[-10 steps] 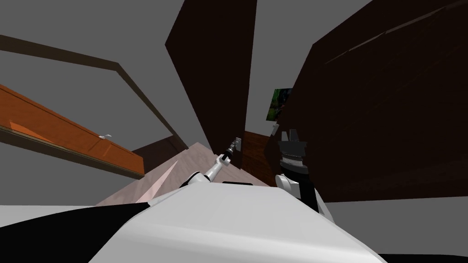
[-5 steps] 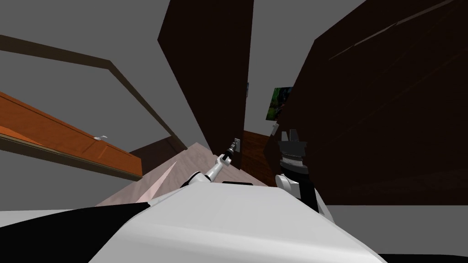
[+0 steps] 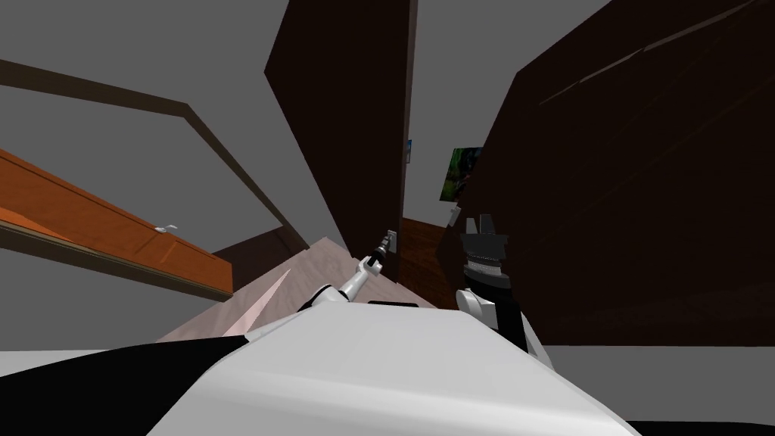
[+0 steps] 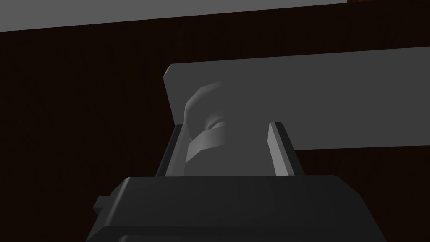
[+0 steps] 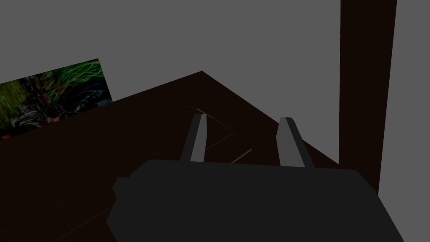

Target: Push the door open

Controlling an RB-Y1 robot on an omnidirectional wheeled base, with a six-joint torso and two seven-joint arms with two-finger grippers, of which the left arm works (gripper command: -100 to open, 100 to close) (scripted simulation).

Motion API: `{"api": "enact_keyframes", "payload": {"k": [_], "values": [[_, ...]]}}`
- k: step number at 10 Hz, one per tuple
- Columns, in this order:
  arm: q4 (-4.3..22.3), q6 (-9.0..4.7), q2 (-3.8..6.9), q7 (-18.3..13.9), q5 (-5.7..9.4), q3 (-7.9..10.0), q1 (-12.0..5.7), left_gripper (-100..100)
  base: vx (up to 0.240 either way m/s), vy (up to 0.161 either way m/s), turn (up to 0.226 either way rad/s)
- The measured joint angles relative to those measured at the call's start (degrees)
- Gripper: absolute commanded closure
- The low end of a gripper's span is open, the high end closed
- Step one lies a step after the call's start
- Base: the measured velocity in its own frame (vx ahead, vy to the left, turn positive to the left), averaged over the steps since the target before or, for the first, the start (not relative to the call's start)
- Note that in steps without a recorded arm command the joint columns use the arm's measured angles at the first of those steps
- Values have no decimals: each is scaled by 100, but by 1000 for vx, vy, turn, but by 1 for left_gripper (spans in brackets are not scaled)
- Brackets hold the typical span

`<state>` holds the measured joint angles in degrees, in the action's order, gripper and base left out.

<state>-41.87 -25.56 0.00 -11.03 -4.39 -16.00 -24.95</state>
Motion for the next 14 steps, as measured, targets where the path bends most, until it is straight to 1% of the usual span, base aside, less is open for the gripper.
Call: {"api": "enact_keyframes", "payload": {"k": [1,2,3,4,5,6,7,8,9,10,12,14], "values": [[-166,99,27,27,-6,8,101,100,132,-114,33],[-192,119,65,44,0,29,110,100,140,-119,33],[78,-22,40,96,20,121,-31,100,144,-126,58],[-47,23,57,148,22,164,22,100,188,-138,70],[20,13,79,192,37,230,-16,100,190,-168,137],[-24,9,140,237,54,316,14,100,183,-184,144],[-132,87,168,322,71,439,45,100,188,-167,108],[173,-44,190,399,109,592,-112,-100,-27,-67,39],[190,-79,235,398,118,593,-129,-100,-144,38,-14],[163,-51,256,377,117,572,-116,-100,-159,57,-12],[150,-33,274,354,120,552,-110,-100,-160,61,6],[141,-31,270,320,128,523,-107,-100,-215,31,6]]}}
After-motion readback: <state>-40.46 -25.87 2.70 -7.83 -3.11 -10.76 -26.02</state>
